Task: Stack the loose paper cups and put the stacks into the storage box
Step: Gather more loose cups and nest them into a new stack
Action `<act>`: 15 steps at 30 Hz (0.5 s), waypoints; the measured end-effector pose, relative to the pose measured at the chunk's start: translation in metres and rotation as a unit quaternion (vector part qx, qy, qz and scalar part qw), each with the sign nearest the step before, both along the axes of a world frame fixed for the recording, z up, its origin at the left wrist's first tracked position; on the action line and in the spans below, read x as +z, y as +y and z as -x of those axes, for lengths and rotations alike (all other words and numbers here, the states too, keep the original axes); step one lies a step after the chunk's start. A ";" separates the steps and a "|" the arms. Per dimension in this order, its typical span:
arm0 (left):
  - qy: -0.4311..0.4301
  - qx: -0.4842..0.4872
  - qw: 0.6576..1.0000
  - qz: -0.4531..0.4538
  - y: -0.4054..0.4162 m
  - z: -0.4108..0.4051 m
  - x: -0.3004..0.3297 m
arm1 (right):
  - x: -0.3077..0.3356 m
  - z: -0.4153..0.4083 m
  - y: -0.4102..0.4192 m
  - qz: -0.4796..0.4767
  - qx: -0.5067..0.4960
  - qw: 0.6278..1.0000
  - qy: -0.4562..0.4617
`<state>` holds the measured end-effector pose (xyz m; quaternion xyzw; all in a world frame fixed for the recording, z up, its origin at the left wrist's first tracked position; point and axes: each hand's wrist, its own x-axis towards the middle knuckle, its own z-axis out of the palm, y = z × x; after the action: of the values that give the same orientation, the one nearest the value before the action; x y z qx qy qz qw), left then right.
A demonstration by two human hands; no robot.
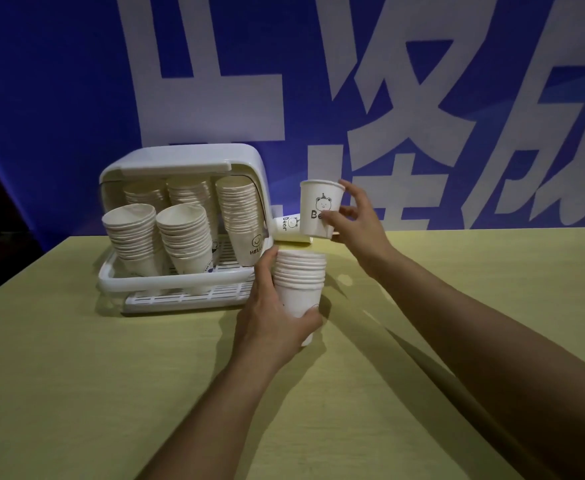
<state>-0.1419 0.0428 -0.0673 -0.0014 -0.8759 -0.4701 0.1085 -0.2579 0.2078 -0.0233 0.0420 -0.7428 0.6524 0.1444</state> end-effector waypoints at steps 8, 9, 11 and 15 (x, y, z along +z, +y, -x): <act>0.020 -0.038 0.999 0.019 0.003 -0.007 0.003 | -0.004 -0.073 -0.004 -0.126 0.095 0.987 0.032; 0.025 -0.033 0.999 0.012 0.003 -0.007 0.002 | -0.011 -0.076 -0.007 -0.132 0.097 0.986 0.026; 0.030 -0.016 0.999 -0.003 0.001 -0.005 0.001 | -0.025 -0.078 -0.012 -0.139 0.094 0.986 0.011; 0.017 0.000 0.999 -0.027 -0.007 0.002 0.000 | -0.032 -0.065 -0.010 -0.163 0.090 0.982 0.010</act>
<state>-0.1441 0.0354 -0.0673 -0.0067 -0.8611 -0.4932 0.1235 -0.1931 0.1975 -0.0556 0.1385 -0.8305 0.5329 0.0837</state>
